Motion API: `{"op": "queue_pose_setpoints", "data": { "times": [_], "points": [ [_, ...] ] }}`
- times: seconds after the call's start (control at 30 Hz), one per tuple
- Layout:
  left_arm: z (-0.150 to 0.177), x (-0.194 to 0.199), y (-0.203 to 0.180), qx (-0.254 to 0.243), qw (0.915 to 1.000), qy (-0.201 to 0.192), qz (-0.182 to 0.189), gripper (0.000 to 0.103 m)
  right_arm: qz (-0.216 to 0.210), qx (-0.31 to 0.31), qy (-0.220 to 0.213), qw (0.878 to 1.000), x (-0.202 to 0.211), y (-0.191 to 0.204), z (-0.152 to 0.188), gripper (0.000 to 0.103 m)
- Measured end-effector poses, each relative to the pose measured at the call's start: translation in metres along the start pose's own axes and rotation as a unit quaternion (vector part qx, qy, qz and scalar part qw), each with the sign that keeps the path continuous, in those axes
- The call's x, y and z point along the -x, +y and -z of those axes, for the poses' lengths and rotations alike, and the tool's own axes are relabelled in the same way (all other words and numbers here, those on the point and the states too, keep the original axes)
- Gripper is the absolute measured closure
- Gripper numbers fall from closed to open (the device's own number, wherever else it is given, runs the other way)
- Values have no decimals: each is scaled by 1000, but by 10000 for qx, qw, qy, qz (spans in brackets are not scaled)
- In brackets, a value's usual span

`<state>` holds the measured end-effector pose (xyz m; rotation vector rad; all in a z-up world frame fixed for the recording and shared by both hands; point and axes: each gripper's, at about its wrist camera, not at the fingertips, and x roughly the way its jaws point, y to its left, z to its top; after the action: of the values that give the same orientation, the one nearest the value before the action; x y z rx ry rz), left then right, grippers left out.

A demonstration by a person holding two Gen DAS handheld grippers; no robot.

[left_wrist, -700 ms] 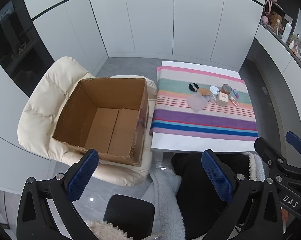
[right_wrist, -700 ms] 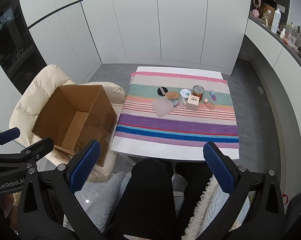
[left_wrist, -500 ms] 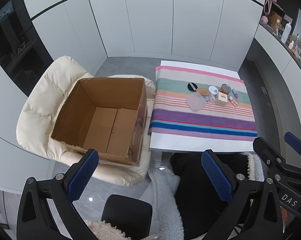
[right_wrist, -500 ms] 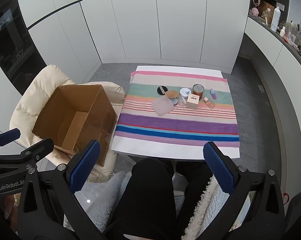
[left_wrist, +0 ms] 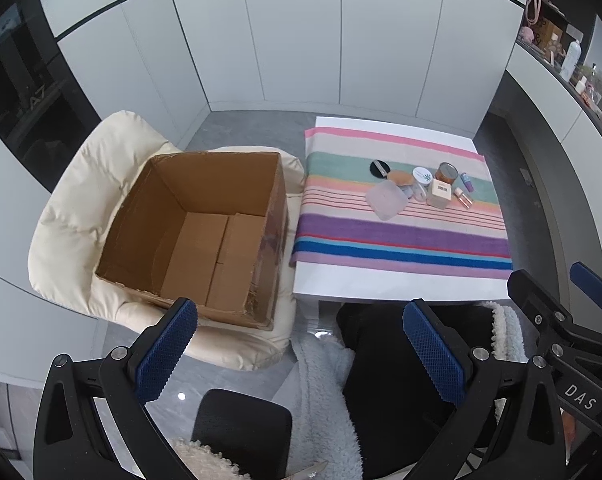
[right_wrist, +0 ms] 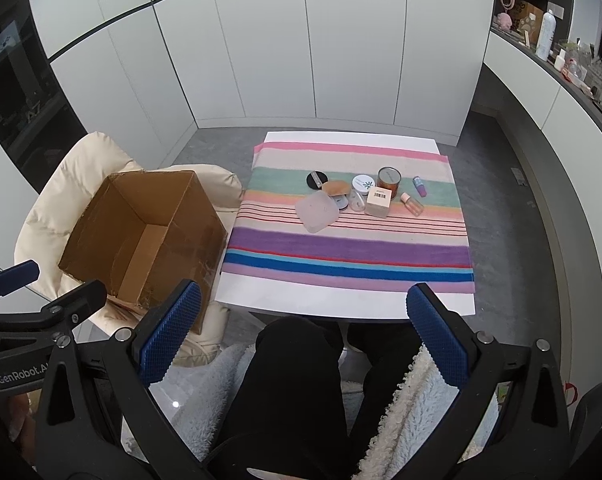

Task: Organize objects
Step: 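Move both tools toward the cosmetics on the striped towel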

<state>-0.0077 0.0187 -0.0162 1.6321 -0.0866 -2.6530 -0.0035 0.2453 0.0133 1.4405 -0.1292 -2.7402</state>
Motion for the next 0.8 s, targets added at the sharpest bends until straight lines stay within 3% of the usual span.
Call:
{"op": "queue_pose_setpoints", "data": {
  "times": [0.37, 0.8],
  "points": [
    [-4, -5, -23, -20, 9993, 171, 317, 0, 26, -129, -4, 9999, -2, -25, 1, 0],
    [-23, -18, -73, -305, 9992, 142, 211, 0, 334, -366, 51, 9988, -11, -85, -4, 0]
  ]
}}
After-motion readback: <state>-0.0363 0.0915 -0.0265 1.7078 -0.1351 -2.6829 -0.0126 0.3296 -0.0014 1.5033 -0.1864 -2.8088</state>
